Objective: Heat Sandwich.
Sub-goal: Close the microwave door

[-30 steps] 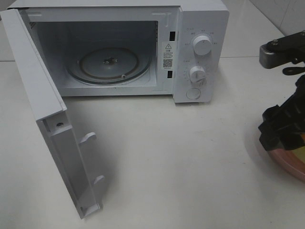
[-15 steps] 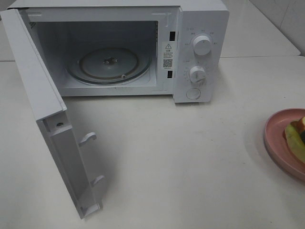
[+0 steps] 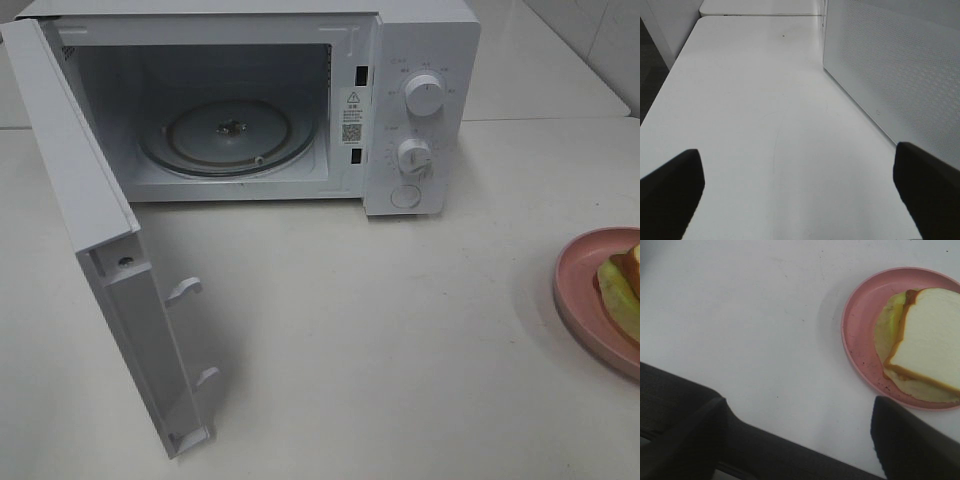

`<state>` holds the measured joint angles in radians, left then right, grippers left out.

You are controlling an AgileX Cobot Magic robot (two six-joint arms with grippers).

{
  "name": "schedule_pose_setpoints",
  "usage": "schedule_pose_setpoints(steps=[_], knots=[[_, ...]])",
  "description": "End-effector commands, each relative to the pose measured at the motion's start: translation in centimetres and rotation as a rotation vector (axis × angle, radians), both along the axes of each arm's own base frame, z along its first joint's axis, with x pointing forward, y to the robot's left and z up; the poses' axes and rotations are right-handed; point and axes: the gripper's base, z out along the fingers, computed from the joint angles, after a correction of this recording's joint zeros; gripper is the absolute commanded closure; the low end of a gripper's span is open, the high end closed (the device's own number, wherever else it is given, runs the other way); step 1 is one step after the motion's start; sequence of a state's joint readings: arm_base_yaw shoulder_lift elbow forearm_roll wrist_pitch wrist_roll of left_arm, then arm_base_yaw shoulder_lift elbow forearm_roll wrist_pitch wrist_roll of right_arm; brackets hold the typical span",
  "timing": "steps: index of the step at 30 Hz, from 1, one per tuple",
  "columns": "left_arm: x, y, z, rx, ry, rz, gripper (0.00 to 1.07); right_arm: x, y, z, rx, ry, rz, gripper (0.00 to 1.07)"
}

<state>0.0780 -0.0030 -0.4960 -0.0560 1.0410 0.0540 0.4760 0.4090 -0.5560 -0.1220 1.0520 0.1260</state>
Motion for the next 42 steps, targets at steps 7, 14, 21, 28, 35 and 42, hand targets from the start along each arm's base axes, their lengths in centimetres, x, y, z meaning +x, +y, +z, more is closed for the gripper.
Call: schedule_pose_setpoints(steps=[7,14,21,28,35,42], knots=[[-0.3,0.0,0.0,0.005,-0.026,-0.004,0.1,-2.0,-1.4,-0.6,0.066,-0.117,-0.146,0.31],[-0.3,0.0,0.0,0.005,-0.026,-0.004,0.1,-4.4,-2.3,-0.4,0.105,-0.27,-0.307,0.31],[-0.3,0.0,0.0,0.005,-0.026,-0.004,0.1,-5.9,-2.4,-0.5,0.121,-0.362,-0.376,0.31],[-0.3,0.0,0.0,0.005,-0.025,-0.004,0.1,-6.3,-2.4,-0.5,0.124,-0.39,-0.385,0.31],[-0.3,0.0,0.0,0.005,-0.025,-0.004,0.1,-6.3,-2.4,-0.5,0.124,-0.39,-0.385,0.31],[-0.3,0.0,0.0,0.005,-0.025,-0.004,0.1,-6.3,-2.4,-0.5,0.123,-0.389,-0.386,0.31]])
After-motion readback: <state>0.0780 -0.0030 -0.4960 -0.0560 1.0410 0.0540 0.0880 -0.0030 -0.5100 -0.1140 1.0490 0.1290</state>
